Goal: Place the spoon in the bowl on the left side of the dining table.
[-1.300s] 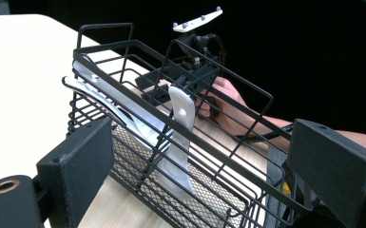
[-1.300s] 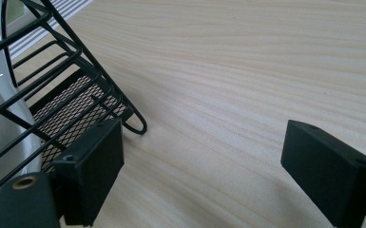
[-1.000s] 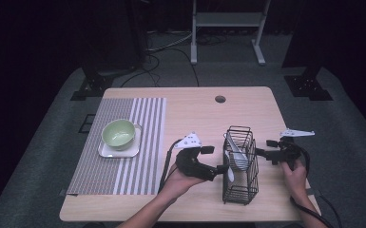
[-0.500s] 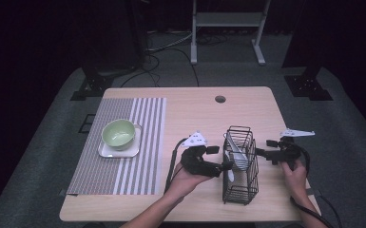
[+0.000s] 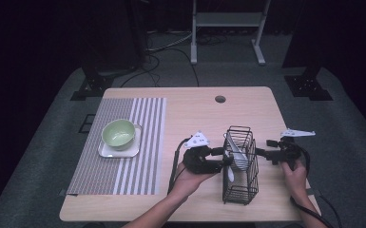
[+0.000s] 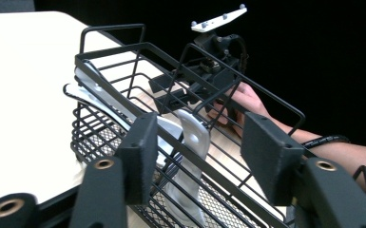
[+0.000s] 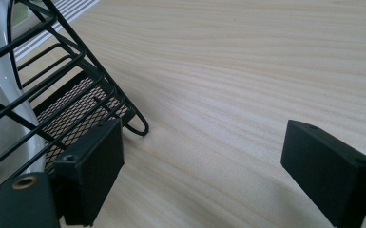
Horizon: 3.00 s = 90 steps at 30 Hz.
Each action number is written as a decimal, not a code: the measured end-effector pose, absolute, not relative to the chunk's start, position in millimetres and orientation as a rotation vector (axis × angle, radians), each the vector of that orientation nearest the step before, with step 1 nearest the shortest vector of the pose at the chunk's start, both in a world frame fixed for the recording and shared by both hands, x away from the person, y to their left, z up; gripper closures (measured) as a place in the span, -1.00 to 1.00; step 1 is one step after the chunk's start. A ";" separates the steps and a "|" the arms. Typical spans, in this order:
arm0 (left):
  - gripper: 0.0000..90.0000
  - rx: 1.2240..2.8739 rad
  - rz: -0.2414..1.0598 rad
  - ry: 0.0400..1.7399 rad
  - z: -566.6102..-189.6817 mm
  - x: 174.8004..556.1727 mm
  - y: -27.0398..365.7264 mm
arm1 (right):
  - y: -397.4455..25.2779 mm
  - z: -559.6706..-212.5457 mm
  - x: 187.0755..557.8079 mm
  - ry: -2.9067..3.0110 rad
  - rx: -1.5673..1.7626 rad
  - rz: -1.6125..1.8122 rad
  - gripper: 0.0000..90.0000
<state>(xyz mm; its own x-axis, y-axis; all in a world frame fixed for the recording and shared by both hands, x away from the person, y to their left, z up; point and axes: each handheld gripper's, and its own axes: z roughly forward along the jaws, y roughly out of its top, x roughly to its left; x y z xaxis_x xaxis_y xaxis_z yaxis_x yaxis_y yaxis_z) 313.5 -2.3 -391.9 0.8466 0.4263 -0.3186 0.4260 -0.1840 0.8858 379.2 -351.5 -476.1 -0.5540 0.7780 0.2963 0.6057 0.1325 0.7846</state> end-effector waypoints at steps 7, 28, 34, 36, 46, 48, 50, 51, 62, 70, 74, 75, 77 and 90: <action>0.26 1.807 -0.004 0.647 -393.3 314.7 -3.6 | -351.6 -476.2 379.3 2.219 1.377 1.392 -0.71; 0.85 1.774 -0.017 0.644 -391.4 311.7 -2.2 | -352.2 -476.2 379.5 2.214 1.385 1.395 -0.71; 0.88 1.756 -0.034 0.645 -391.4 309.6 -4.2 | -352.3 -476.3 379.6 2.214 1.384 1.394 -0.71; 0.88 1.748 -0.038 0.646 -390.4 309.2 -3.7 | -352.3 -476.3 379.5 2.215 1.383 1.393 -0.71; 0.88 1.691 -0.127 0.663 -384.1 310.5 -0.6 | -353.0 -476.3 379.4 2.213 1.385 1.393 -0.71; 0.88 1.678 -0.147 0.668 -382.9 310.7 -0.1 | -353.1 -476.3 379.4 2.212 1.385 1.393 -0.71; 0.88 1.672 -0.154 0.668 -380.8 311.1 0.9 | -352.9 -476.3 379.4 2.213 1.386 1.392 -0.71; 0.88 1.664 -0.164 0.671 -379.7 311.5 1.6 | -352.8 -476.4 379.4 2.213 1.386 1.391 -0.71; 0.89 1.596 -0.220 0.701 -370.1 314.8 5.5 | -352.9 -476.5 379.5 2.212 1.387 1.390 -0.71; 0.89 1.558 -0.248 0.683 -357.8 315.8 4.7 | -352.8 -476.5 379.6 2.212 1.389 1.388 -0.71; 0.89 1.548 -0.259 0.685 -355.6 316.3 4.7 | -352.6 -476.7 379.7 2.213 1.391 1.386 -0.71; 0.89 1.545 -0.261 0.687 -353.9 316.0 4.4 | -352.5 -476.6 379.7 2.214 1.392 1.384 -0.71; 0.89 1.542 -0.261 0.685 -352.9 315.8 4.1 | -352.4 -476.6 379.7 2.215 1.392 1.382 -0.71; 0.89 1.504 -0.282 0.685 -340.3 316.0 7.0 | -351.9 -477.0 380.1 2.218 1.394 1.369 -0.71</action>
<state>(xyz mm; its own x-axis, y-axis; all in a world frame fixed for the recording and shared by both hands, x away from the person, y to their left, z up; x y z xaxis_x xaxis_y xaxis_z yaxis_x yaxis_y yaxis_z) 316.0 7.0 -340.3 0.7842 0.2379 -0.5730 0.5723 0.0793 0.8162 380.1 -351.9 -477.0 -0.5415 0.7874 0.2946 0.6163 0.1334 0.7762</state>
